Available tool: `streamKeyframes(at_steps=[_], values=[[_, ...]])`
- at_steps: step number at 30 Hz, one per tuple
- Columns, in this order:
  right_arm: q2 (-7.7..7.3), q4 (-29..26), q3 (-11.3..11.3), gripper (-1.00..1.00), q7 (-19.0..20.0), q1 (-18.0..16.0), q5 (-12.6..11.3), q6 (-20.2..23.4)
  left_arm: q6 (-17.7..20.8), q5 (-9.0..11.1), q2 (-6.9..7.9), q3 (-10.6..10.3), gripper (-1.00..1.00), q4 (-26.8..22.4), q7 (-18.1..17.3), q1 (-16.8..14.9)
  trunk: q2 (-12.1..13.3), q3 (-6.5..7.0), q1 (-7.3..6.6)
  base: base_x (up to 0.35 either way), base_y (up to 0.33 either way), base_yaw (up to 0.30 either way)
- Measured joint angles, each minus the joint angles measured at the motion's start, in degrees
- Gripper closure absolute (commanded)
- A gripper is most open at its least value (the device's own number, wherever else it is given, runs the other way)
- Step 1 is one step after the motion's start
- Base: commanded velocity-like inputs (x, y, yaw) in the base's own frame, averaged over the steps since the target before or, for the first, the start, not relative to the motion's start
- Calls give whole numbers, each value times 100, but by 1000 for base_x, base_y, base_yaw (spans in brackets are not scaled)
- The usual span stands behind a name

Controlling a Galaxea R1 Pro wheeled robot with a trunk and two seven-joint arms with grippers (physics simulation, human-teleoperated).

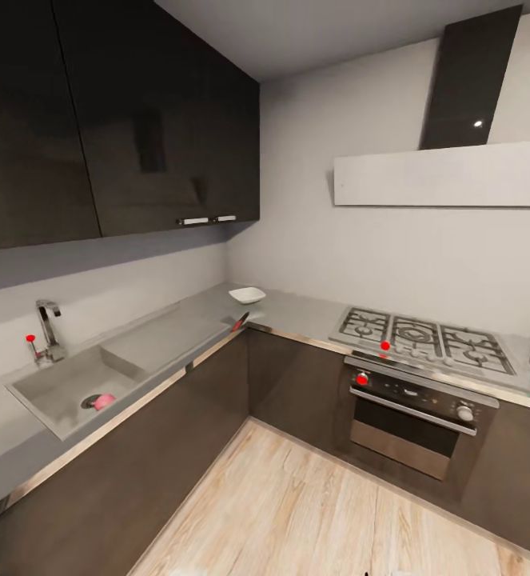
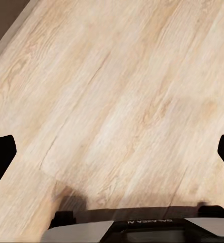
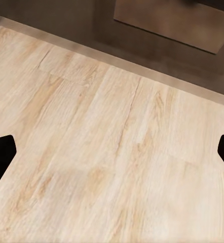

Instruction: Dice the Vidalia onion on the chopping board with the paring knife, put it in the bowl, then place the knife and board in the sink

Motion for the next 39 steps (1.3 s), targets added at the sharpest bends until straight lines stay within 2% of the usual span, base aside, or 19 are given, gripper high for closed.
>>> streamKeyframes(at_steps=[3, 7, 8, 10, 11, 13, 16, 17, 21, 27, 28, 29, 31, 32, 33, 35, 37, 38, 39], values=[[-4, 0, 0, -100, 0, 0, 4, -2, 585, -3, -13, -1, -100, -64, -1, -453, 0, 0, 0, 0, 0, 0], [-6, 0, 0, -100, 0, 0, 5, -2, 798, -3, -27, -3, -100, -121, 10, -953, 0, 0, 0, 0, 0, 0], [-6, 0, 0, -100, 0, 0, 5, -2, 923, -2, -48, -12, -100, -132, 12, -1218, 0, 0, 0, 0, 0, 0], [-12, 0, 0, -100, -1, 0, 5, -3, 1236, -1, -92, -76, -100, -137, 13, -1537, 0, 0, 0, 0, 0, 0], [-13, 0, 0, -100, 0, 0, 5, -3, 1565, 1, -123, -151, -100, -144, 12, -1782, 0, 0, 0, 0, 0, 0], [-15, 0, 0, -100, -1, 0, 5, -3, 1992, 6, -157, -307, -100, -144, 13, -2255, 0, 0, 0, 0, 0, 0], [-10, 0, 0, -100, -1, 0, 5, -3, 2210, 19, -197, -401, -100, -134, 19, -2848, -1, 1, 0, 0, 0, 0], [-9, 0, 0, -100, -1, 0, 5, -3, 2249, 20, -202, -408, -100, -128, 20, -2957, -1, 0, -1, 0, 0, 0], [-7, 0, 0, -100, -2, 0, 5, -3, 3074, 31, -222, -430, -100, -39, 10, -4064, -1, 0, 0, 0, 0, 0], [-7, 1, 0, -100, -1, 0, 5, -3, 3369, 42, -236, -430, -100, 238, 13, -5045, -2, 0, -1, 0, 0, 0], [-7, 1, 0, -100, 0, 0, 5, -4, 3397, 42, -239, -427, -100, 479, 14, -5411, 2, 0, 1, 0, 0, 0], [-7, 1, 0, -100, 0, 0, 5, -6, 3404, 43, -240, -424, -100, 585, 15, -5571, -3, 0, -1, 0, 0, 0], [-7, 1, 7, -100, 0, 0, 12, -27, 3414, 37, -236, -415, -100, 1028, 24, -6102, -2, 1, -1, 0, 0, 0], [-7, 1, 9, -100, 3, 0, 19, -46, 3416, 37, -234, -412, -100, 1129, 30, -6225, -2, -1, -1, 0, 0, 0], [-7, 19, 13, -100, 9, 0, 53, -171, 3413, 31, -227, -405, -100, 1367, 66, -6508, 1, 1, 0, 0, 0, 0], [5, 145, 25, -100, 15, 0, 158, -478, 3407, 30, -215, -396, -100, 1548, 172, -6760, -1, -1, -1, 0, 0, 0], [32, 468, 35, -100, 10, 1, 336, -872, 3400, 30, -208, -392, -100, 1619, 307, -6862, -1, -1, -1, 0, 0, 0], [111, 987, 43, -100, 13, 5, 542, -1209, 3396, 26, -179, -390, -100, 1646, 389, -6904, -1, -3, -1, 0, 0, 0], [139, 1189, 40, -100, 16, 1, 599, -1294, 3395, 30, -167, -388, -100, 1648, 403, -6910, -1, -2, -1, 0, 0, 0]])
